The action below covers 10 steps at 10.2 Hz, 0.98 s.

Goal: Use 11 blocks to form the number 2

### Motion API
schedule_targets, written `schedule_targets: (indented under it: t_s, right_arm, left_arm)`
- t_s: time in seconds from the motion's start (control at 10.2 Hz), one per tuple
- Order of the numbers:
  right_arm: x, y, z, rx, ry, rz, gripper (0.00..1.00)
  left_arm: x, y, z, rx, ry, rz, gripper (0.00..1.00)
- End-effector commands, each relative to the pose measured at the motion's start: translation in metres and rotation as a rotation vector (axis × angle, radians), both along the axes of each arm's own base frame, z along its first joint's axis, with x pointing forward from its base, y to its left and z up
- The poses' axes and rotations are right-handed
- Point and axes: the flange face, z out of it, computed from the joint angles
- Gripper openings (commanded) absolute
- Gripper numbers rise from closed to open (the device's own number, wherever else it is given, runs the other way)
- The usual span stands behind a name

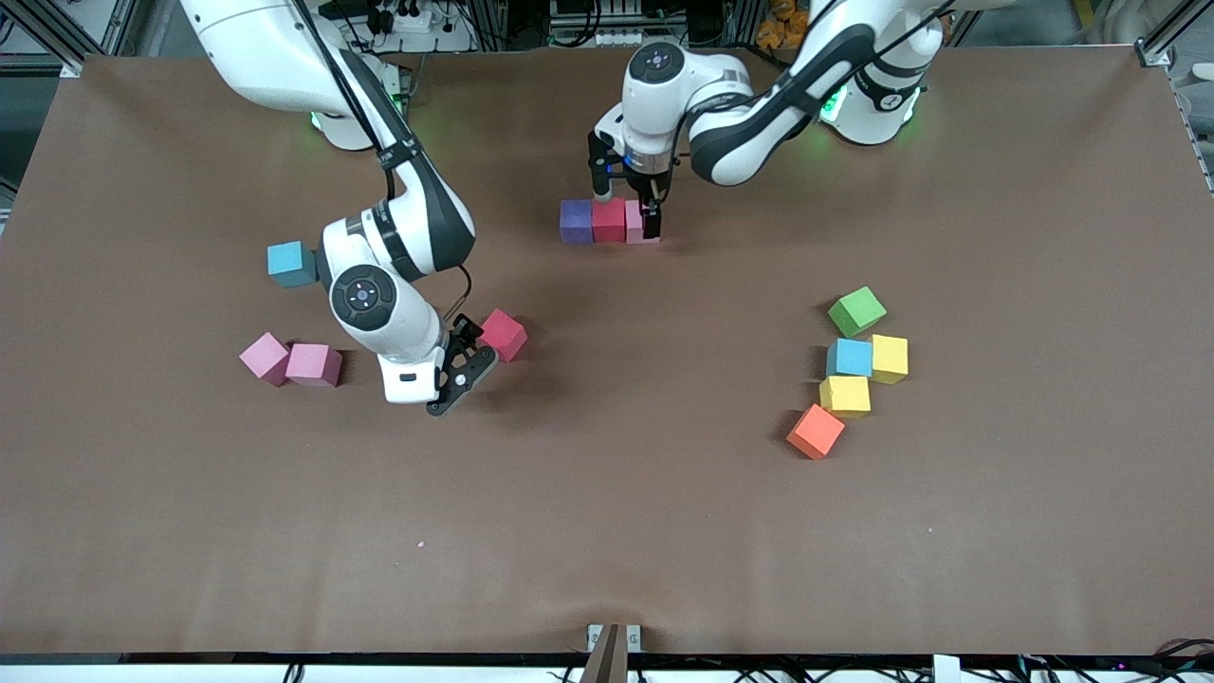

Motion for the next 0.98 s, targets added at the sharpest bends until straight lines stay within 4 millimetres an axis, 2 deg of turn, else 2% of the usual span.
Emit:
schedule_targets:
  t_s: [0.0, 0.29, 0.49, 0.59, 0.68, 0.88]
  right_arm:
    - [-0.008, 0.009, 0.007, 0.009, 0.000, 0.004, 1.00]
    - [-0.030, 0.048, 0.002, 0.005, 0.006, 0.081, 1.00]
    - [-0.043, 0.063, -0.006, -0.002, 0.020, 0.113, 1.00]
    - [-0.049, 0.066, -0.009, -0.005, 0.027, 0.124, 1.00]
    - [-0.053, 0.063, -0.016, -0.009, 0.031, 0.128, 1.00]
    - [-0.074, 0.068, -0.038, -0.001, 0.002, 0.155, 1.00]
  left_arm:
    - [0.030, 0.028, 0.035, 0.029, 0.025, 0.120, 1.00]
    - [0.109, 0.067, 0.078, 0.118, 0.071, 0.329, 1.00]
    - [0.179, 0.113, 0.100, 0.161, 0.079, 0.539, 1.00]
    - [0.211, 0.139, 0.110, 0.183, 0.076, 0.669, 1.00]
    - [0.247, 0.173, 0.110, 0.176, 0.077, 0.790, 1.00]
    - [0.303, 0.236, 0.119, 0.157, 0.049, 0.950, 1.00]
